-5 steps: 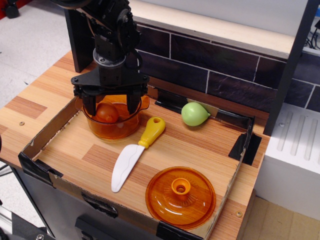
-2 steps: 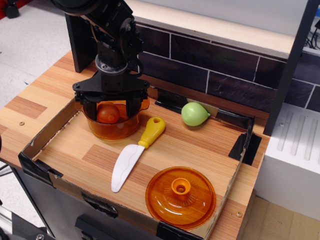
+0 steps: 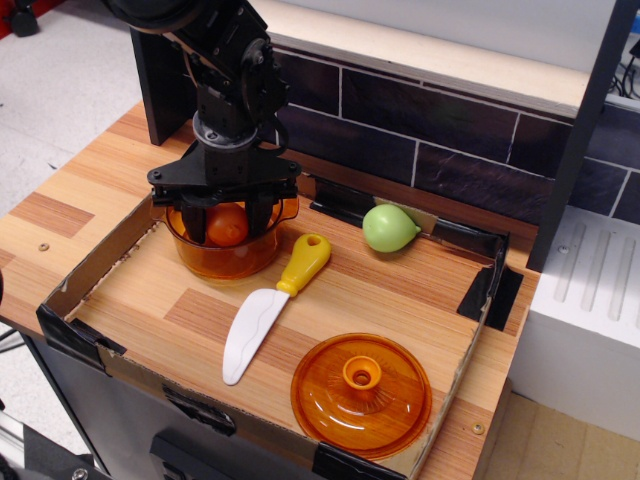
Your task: Take carrot out of pot
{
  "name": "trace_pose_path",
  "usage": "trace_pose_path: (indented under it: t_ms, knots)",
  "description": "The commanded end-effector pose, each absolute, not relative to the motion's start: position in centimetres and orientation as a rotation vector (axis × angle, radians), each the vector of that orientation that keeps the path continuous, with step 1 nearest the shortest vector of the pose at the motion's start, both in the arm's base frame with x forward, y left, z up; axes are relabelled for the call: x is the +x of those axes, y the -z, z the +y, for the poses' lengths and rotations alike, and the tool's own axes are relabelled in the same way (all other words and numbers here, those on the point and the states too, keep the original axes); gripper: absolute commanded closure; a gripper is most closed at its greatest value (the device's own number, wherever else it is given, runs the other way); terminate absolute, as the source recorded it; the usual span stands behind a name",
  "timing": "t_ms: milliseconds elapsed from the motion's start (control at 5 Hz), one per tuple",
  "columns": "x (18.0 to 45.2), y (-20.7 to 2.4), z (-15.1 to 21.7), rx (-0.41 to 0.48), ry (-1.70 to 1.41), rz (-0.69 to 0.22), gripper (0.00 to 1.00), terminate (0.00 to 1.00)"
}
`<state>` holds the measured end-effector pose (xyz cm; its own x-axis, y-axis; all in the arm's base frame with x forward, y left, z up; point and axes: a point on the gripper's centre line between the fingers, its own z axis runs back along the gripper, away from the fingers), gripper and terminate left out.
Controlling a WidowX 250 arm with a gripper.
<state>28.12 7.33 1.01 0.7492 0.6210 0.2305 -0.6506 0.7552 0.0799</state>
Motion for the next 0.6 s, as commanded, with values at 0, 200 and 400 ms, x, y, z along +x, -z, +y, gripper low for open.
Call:
trace_pose_path:
  t_ms: [0, 200, 400]
  knots:
    - [28.4, -6.4, 7.2, 0.077, -0.784, -0.314, 1.00, 0.00]
    - [28.0, -9.4, 6.2, 0.040, -0.807, -0.324, 1.00, 0.00]
    - [27.8, -10.7, 3.1, 0.017, -0.794, -0.274, 1.00, 0.00]
